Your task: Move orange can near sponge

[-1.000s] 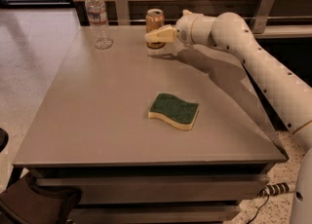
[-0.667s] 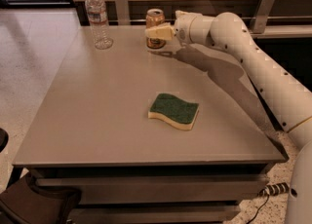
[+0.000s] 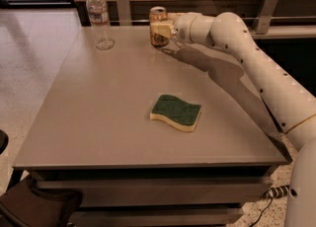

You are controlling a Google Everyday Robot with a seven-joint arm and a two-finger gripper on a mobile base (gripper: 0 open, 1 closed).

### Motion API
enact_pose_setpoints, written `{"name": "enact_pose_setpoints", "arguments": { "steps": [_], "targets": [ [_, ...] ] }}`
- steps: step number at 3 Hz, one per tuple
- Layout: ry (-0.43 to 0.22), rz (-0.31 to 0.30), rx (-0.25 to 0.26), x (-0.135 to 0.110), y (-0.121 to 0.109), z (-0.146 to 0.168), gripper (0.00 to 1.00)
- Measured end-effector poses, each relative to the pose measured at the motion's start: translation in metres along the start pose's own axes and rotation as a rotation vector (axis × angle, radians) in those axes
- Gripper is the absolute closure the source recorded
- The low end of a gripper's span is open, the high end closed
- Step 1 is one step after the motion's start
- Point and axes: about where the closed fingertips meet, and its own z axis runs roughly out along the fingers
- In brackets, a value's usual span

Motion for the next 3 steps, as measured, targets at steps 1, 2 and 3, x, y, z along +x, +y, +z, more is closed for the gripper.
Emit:
{"name": "enact_pose_setpoints", "arguments": {
  "steps": [1,2,3],
  "targets": [
    [0.000,0.000,-0.004,0.0004,0.0021,0.0021,0.96],
    [0.001,0.001,-0.006,0.0007,0.0034,0.0034,1.00],
    [0.001,0.001,-0.007,0.0008,0.0038,0.0039,1.00]
  ]
}}
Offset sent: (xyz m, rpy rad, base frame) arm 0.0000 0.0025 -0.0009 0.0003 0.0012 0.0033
